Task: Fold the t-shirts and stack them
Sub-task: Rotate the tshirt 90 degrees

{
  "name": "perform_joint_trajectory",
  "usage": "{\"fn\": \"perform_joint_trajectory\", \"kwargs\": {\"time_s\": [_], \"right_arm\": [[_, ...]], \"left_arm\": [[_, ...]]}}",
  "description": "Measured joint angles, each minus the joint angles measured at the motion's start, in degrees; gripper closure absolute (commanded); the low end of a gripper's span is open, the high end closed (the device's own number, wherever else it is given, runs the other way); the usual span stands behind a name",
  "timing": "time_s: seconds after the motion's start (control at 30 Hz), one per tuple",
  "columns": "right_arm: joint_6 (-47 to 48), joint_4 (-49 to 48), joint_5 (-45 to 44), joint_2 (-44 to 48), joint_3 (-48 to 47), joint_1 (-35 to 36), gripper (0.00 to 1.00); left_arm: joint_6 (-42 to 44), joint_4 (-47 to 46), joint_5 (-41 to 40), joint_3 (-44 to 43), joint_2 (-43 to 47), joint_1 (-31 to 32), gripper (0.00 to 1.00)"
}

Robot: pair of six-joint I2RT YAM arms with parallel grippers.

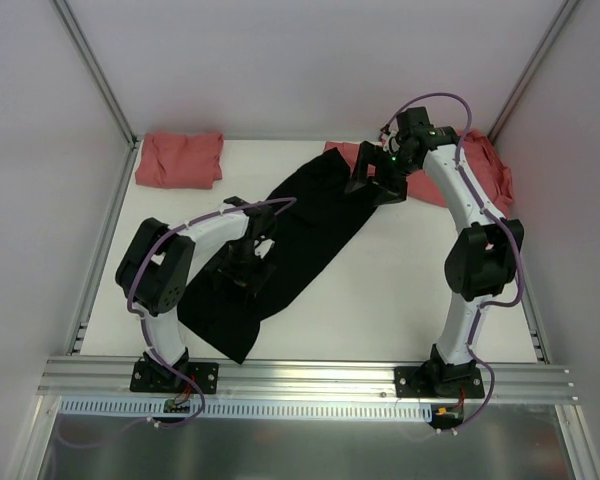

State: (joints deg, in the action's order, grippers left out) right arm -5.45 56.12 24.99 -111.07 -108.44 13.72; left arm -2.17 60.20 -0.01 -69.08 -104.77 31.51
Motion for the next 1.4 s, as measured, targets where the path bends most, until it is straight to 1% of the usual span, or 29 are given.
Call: {"fn": "perform_joint_trajectory", "kwargs": {"time_s": [0.17,0.33,0.6,0.73,0.93,1.03,1.13,1.27,1.33,1.4], "right_arm": [[-1.0,-0.7,2.3,0.1,0.0,-1.6,0.01],[-2.0,-1.4,4.4,0.1,0.0,-3.0,0.00],[-3.0,-2.1,6.0,0.1,0.0,-4.7,0.01],[-3.1,-2.6,6.2,0.2,0.0,-5.4,0.01],[-3.2,-3.0,6.4,1.6,0.7,-6.0,0.00],[-3.2,-3.1,6.4,2.5,1.5,-6.2,0.00],[-3.2,-3.2,6.3,3.0,2.2,-6.6,0.00],[-3.2,-3.2,6.3,3.1,2.4,-7.2,0.01],[-3.2,-3.2,6.3,3.1,2.4,-7.3,0.01],[-3.2,-3.2,6.3,3.1,2.4,-7.4,0.00]], "left_arm": [[0.0,-0.2,-1.0,0.1,-3.4,0.8,0.01],[-0.1,-0.7,-0.9,0.2,-7.0,4.2,0.01],[-1.0,1.2,3.2,-1.0,-9.8,9.0,0.01],[-2.1,3.3,6.5,-6.7,-13.4,10.2,0.02],[-3.0,6.9,12.0,-22.3,-21.1,11.7,0.01],[-3.0,6.4,15.5,-28.3,-23.3,12.3,0.01],[-3.0,4.9,18.3,-31.5,-24.0,13.1,0.01],[-3.1,4.0,21.4,-31.2,-24.1,13.9,0.01],[-3.5,3.7,23.1,-29.1,-23.3,13.9,0.01],[-4.3,2.8,24.4,-25.1,-21.3,13.9,0.01]]}}
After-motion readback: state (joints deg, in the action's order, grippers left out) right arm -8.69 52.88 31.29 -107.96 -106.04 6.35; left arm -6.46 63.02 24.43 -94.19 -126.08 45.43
